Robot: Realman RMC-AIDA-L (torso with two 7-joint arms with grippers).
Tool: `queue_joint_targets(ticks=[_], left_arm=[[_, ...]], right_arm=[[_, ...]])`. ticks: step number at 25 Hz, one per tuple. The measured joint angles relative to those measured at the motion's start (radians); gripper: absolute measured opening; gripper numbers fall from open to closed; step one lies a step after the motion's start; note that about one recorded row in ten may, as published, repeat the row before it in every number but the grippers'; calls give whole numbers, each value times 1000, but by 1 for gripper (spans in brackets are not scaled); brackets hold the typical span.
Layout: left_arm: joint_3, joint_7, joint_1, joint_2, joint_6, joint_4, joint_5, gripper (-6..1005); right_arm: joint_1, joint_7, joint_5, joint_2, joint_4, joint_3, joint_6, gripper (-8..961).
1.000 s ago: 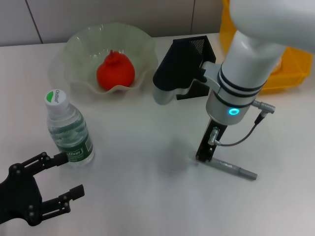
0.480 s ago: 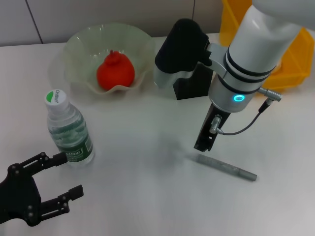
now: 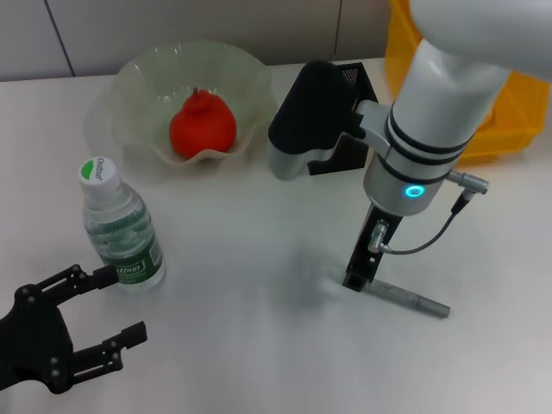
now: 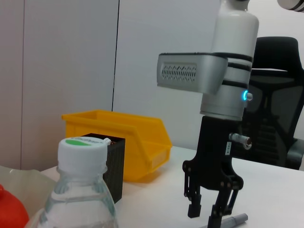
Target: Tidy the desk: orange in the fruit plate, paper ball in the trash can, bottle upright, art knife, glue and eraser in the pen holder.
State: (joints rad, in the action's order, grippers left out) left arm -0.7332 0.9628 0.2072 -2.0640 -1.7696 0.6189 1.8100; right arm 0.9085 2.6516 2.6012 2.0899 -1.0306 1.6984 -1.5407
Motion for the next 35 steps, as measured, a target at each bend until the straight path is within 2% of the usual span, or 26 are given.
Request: queue_joint_targets(ticks=[4,27,32,35], left_arm=[[0,0,1,1,1,-4,0,797],[0,-3,1,1,2,-8,3,797],[0,-3,1,1,3,-8,2,797],[0,-3,1,1,4,-8,2,797]], right_arm=[[7,3,-7,3,34,12,23,421],[25,12,-10,2,118,39,89,408],[27,13,-12,2,117,41,91,213],[27,13,-13,2,114,41,91,196]])
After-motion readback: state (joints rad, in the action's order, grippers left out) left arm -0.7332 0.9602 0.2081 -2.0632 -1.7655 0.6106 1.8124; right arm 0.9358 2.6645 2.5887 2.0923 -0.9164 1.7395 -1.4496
